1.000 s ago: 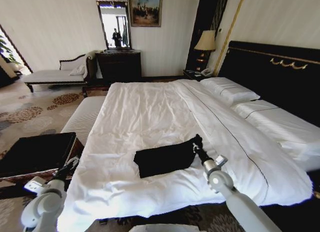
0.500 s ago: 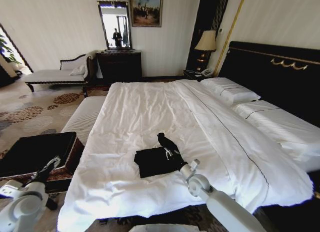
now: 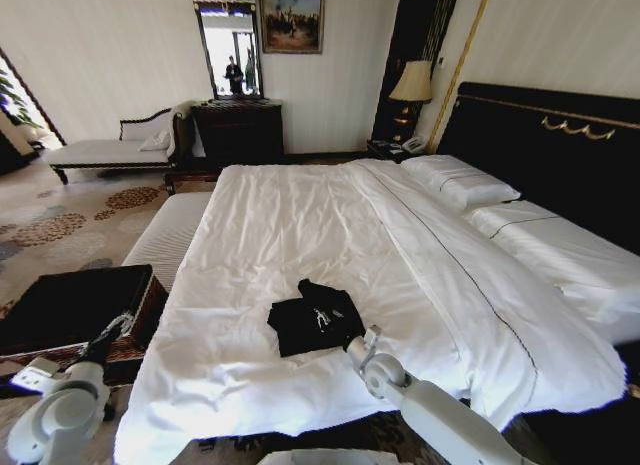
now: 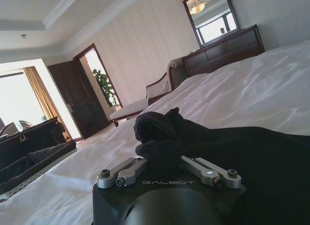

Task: Fold the clothes on the bed and place them into the basket.

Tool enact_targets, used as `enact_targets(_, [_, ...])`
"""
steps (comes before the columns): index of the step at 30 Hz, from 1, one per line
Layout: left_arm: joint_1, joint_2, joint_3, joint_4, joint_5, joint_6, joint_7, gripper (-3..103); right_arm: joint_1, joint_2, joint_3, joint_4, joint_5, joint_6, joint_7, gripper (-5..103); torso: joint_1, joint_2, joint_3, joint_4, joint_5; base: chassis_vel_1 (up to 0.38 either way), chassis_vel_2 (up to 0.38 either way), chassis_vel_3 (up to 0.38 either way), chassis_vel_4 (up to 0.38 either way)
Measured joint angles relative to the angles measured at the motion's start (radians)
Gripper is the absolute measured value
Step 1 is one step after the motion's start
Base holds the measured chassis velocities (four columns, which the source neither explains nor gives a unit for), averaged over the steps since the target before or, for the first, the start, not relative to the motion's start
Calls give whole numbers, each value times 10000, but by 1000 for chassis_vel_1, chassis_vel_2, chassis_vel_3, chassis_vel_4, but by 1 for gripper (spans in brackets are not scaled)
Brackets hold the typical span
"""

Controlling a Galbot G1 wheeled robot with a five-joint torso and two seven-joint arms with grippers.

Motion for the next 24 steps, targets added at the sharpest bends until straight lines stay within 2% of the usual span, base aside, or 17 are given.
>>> enact_targets(16, [60, -352, 442, -343, 377, 60, -101, 100, -208, 950, -416, -412, -873, 261, -68, 2, 0, 0, 0, -1, 1, 0, 0, 0, 0])
enact_targets(21, [94, -470, 504, -422, 442, 71, -119, 100, -222, 1132, -584, -522, -1264, 313, 336, -1, 0, 0, 0, 0, 1, 0, 0, 0, 0])
enact_targets(24, [140, -505, 471, -443, 434, 73, -122, 100, -197, 1015, -605, -724, -1636, 491, 466, 14, 0, 0, 0, 1, 1, 0, 0, 0, 0])
